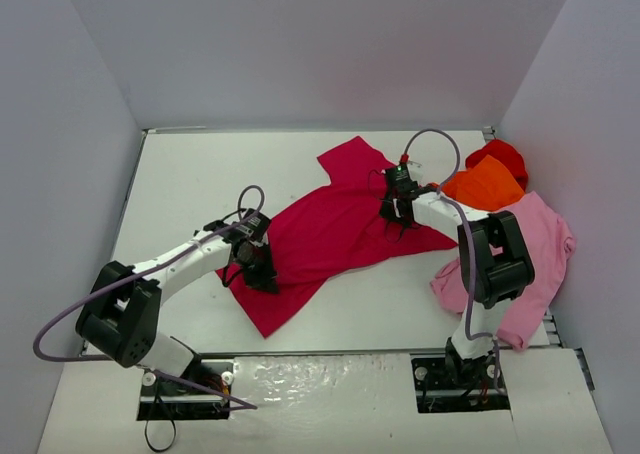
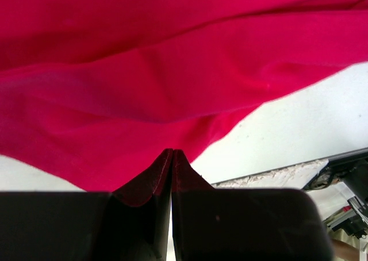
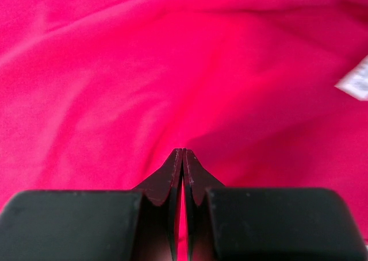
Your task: Fold and stack the t-shirts
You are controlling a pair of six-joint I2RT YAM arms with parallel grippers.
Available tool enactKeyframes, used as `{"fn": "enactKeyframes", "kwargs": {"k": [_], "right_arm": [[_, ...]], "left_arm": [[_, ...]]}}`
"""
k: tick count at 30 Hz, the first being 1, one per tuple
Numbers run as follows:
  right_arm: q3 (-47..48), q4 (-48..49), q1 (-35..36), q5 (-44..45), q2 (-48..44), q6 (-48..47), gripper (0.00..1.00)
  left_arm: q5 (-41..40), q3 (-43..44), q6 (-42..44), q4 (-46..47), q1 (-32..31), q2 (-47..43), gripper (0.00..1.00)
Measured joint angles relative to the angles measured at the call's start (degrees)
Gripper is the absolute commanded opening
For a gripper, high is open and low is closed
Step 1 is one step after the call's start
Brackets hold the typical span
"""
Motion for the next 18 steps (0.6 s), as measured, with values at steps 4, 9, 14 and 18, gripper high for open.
{"fn": "enactKeyframes", "kwargs": {"k": [4,9,14,18], "right_arm": [[-2.51,-0.46,-1.28,0.9,-0.29,-0.79,0.0],[-2.94,-0.75,-1.92,1.41,-0.14,-1.85,0.0],[0.09,-0.33,-2.18,1.69,2.86,-2.36,0.0],[4.18,0.4,-2.17,1.7,6.19,-3.4,0.0]], "left_arm": [[-0.41,0.02,0.02,1.7,-0.15,4.11,0.0],[-0.36,0.49,-0.07,3.22,-0.73,8.83,0.0],[1.07,1.28,-0.48,4.62,-2.05,10.21,0.0],[2.0,1.33,-1.25,6.1,-3.08,10.59,0.0]]}}
